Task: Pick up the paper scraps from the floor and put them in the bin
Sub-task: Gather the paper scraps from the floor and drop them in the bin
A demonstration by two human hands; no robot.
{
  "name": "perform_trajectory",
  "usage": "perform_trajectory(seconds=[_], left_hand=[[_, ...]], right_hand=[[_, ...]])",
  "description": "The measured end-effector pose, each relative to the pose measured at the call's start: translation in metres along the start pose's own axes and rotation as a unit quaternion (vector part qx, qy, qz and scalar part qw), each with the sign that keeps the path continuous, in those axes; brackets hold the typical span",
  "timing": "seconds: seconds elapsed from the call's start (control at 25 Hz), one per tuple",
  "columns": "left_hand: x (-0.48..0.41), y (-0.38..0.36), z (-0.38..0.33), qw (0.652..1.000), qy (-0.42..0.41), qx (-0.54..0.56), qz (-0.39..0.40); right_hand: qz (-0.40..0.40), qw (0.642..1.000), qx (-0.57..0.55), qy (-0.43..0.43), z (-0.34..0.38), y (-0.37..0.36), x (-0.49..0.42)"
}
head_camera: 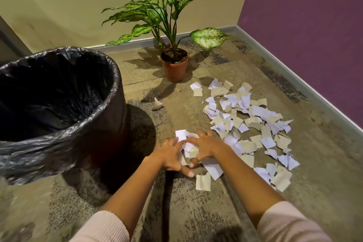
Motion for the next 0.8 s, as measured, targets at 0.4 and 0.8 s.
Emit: perform_trajectory(seconds=[0.4,0.8], left_hand=[[0.002,-0.007,-0.019,0.990,-0.007,-0.093,-0.103],[0.022,0.008,-0.020,0.966,-0.006,0.025,-0.256]], right_hand=[[-0.058,0.998,-0.020,-0.013,-0.016,-0.035,0.044],[-0.133,0.980,-0.136,-0.055,-0.015,-0.025,0.060]])
Point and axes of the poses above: each hand's wrist, its own x-axis away from the middle knuckle, its own y-axis out of the back of the hand, z = x × y, the point moved 6 cm from there along -x, towards the middle knuckle, and after that the axes turned 3 degrees about -y, right-handed, at the moved point
